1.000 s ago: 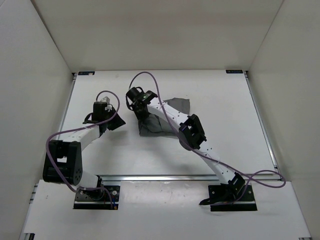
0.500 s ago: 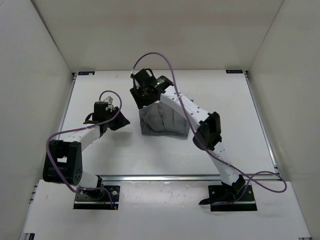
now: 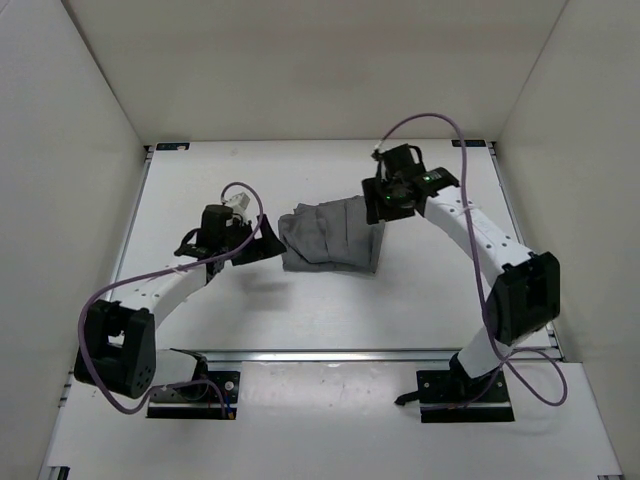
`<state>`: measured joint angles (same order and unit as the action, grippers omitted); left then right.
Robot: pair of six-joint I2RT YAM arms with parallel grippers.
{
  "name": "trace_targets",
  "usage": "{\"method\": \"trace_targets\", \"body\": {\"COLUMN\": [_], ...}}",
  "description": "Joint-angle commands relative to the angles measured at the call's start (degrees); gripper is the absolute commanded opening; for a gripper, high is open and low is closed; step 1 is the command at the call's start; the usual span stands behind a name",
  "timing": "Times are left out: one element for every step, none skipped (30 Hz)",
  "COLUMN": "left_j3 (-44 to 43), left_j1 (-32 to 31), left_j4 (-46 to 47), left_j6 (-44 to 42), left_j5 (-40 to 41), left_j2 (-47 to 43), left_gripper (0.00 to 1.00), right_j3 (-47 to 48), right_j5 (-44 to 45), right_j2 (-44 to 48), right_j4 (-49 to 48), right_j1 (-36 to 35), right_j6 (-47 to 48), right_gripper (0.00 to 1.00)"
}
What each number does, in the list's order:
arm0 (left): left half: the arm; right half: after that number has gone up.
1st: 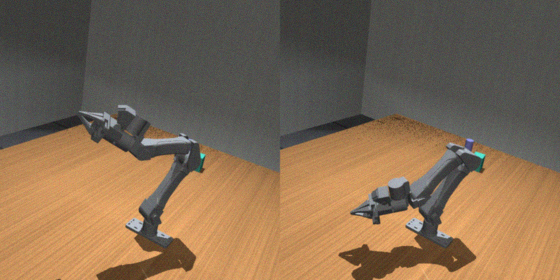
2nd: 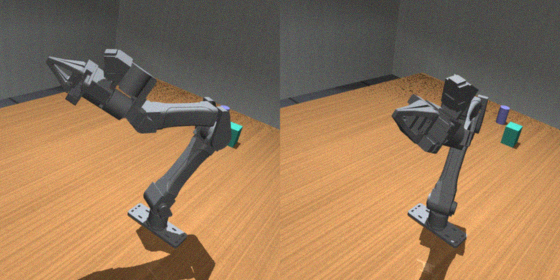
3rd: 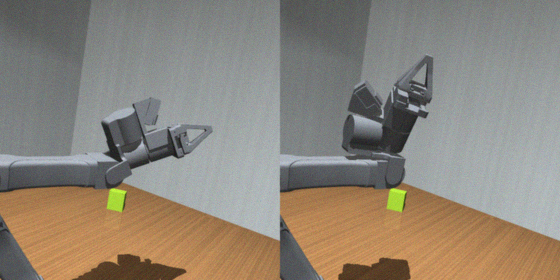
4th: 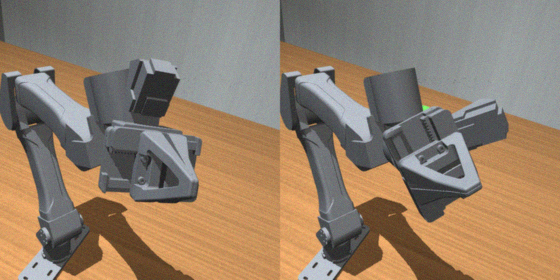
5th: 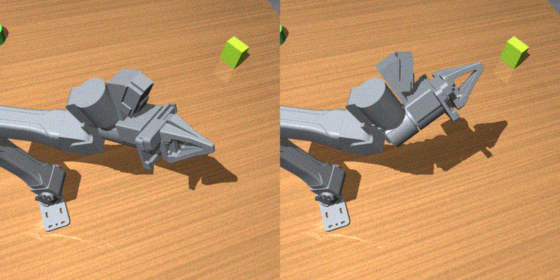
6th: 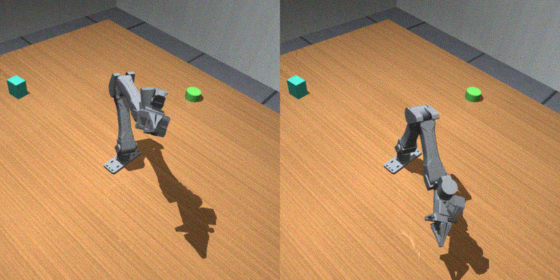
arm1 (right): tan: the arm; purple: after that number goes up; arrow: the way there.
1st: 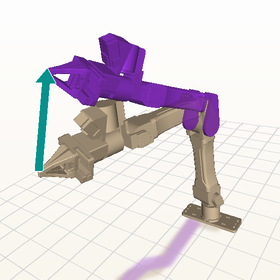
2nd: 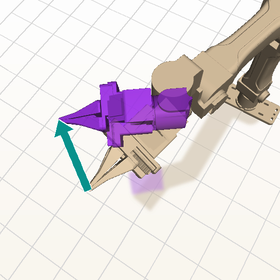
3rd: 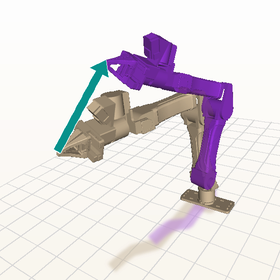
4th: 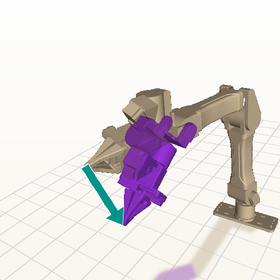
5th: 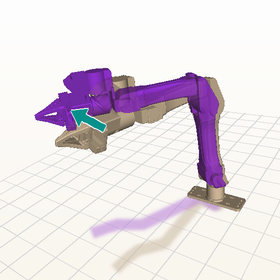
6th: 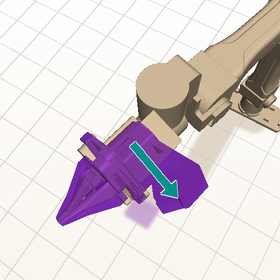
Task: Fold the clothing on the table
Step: Fold the skirt
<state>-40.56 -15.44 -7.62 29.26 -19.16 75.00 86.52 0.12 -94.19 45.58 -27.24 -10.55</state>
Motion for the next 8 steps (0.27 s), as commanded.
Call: {"method": "trace_targets", "body": {"left_j3": [0.11, 0.82, 2.83, 4.5, 5.22, 5.05, 4.7, 3.39], "left_j1": [-3.36, -3.28, -2.93, -1.71, -0.3, 0.49, 0.67, -0.28], "left_j4": [-6.88, -5.49, -3.56, -2.15, -1.79, -3.09, -3.54, -6.16], "left_j6": [-2.62, -2.8, -2.8, -2.8, -3.06, -3.33, -4.89, -5.43], "left_j5": [10.26, 11.06, 9.07, 6.61, 5.63, 5.27, 6.66, 10.68], "left_j2": [-2.92, -3.63, -5.2, -6.61, -7.32, -7.24, -7.76, -7.94], "left_gripper": [0.98, 0.99, 0.98, 0.99, 0.99, 0.99, 0.98, 0.99], "right_j3": [-4.85, -6.0, -7.49, -7.42, -8.2, -9.08, -8.91, -9.61], "right_j5": [-2.32, -2.49, -2.06, -2.05, -2.75, -2.84, -2.93, -3.37], "right_j2": [5.68, 5.86, 6.56, 6.83, 7.7, 8.06, 8.23, 8.76], "right_j4": [-7.26, -7.35, -7.35, -7.79, -7.96, -8.31, -8.93, -9.02], "right_j1": [2.63, 3.07, 3.42, 3.69, 3.52, 3.25, 3.42, 3.43], "right_j6": [0.0, 0.43, 0.61, 0.61, 0.7, 0.79, 0.7, 0.7], "right_gripper": [0.55, 0.55, 0.56, 0.56, 0.56, 0.56, 0.56, 0.56]}}
